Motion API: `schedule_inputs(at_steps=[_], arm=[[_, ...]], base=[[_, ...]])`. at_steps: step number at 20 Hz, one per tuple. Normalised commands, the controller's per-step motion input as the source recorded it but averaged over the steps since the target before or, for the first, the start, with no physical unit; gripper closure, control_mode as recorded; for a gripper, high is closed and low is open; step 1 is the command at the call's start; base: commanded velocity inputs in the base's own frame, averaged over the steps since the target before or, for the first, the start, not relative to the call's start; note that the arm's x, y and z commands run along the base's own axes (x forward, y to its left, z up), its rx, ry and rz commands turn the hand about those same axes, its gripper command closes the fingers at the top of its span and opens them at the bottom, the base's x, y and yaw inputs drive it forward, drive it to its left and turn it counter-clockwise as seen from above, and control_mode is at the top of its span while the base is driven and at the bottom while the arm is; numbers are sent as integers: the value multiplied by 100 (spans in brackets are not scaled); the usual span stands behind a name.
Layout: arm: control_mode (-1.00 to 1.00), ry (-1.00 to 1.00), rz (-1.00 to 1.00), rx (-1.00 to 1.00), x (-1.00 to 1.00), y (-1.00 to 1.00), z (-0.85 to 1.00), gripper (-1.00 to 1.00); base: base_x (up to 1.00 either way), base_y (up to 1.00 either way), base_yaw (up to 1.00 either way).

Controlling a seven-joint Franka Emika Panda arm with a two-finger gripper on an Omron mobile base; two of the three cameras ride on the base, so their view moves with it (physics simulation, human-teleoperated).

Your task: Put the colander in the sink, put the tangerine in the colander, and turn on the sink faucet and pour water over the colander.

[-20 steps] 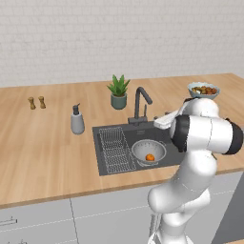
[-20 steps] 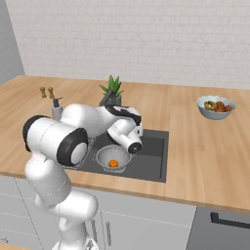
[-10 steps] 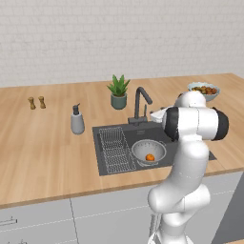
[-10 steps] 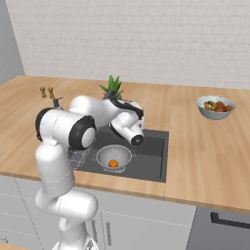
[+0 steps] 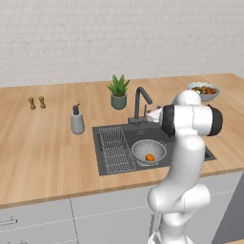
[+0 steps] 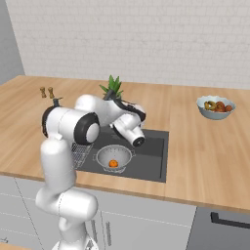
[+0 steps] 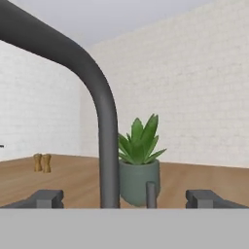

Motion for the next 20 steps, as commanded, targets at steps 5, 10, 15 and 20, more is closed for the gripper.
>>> schedule_inputs(at_steps=[5,10,15,20], arm=[[-100,-1,11,0,26,8,-2,-100],[-100,6,6,1,42,0,-3,-100],[-100,3,6,2,31,0,-21,-100],[-100,1,5,5,35,0,-29,-100]], base=[[0,0,0],[0,0,0],[0,0,0],[0,0,0]])
